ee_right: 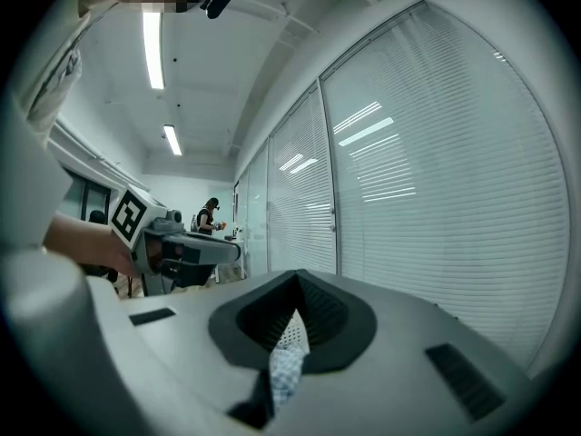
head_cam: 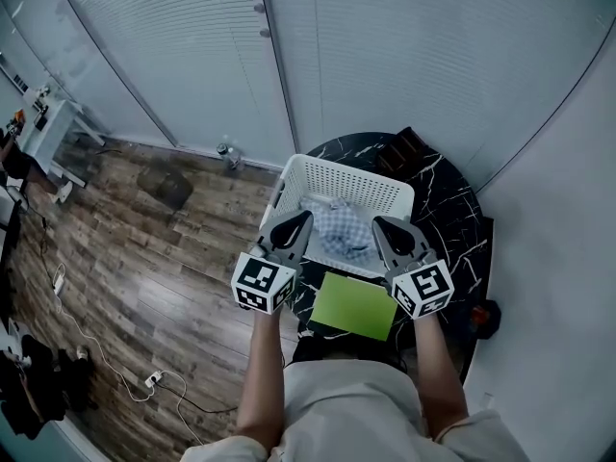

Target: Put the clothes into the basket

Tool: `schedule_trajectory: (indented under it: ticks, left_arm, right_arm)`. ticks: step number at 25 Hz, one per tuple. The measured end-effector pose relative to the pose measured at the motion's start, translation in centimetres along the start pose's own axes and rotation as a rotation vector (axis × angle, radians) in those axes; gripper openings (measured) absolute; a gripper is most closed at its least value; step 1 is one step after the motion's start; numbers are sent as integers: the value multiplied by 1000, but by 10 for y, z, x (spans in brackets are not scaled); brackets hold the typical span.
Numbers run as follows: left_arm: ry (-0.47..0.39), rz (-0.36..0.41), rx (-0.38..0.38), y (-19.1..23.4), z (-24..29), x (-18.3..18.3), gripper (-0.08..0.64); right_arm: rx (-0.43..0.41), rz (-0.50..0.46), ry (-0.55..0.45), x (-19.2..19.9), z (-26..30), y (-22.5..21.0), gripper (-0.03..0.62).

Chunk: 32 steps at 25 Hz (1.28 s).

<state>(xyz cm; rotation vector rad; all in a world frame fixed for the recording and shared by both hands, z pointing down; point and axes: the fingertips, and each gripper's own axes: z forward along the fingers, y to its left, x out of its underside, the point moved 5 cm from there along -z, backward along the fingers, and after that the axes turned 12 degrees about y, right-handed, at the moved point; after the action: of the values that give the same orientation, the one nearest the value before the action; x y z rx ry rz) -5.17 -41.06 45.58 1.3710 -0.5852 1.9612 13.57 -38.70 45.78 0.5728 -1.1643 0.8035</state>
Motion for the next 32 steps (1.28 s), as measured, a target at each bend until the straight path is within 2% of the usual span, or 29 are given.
schedule_trajectory:
  ticks: [7,12,19,25,32]
  left_arm:
    - [44,14,57,-24,16,21,14]
    - [57,66,82,-37,24,28,14]
    - [37,102,127,-50,31,21,14]
    - [26,252,222,-68,32,8,14]
    - [7,228,242,-70,6,12,14]
  right_arm:
    - [-6,13,20,12,1,0,21]
    - [-9,18,15,14,1,5,20]
    - [-7,33,4,11,3,9,20]
    - [-16,35,19,15,5,15,20]
    - [8,41,33,21,-7,23,21]
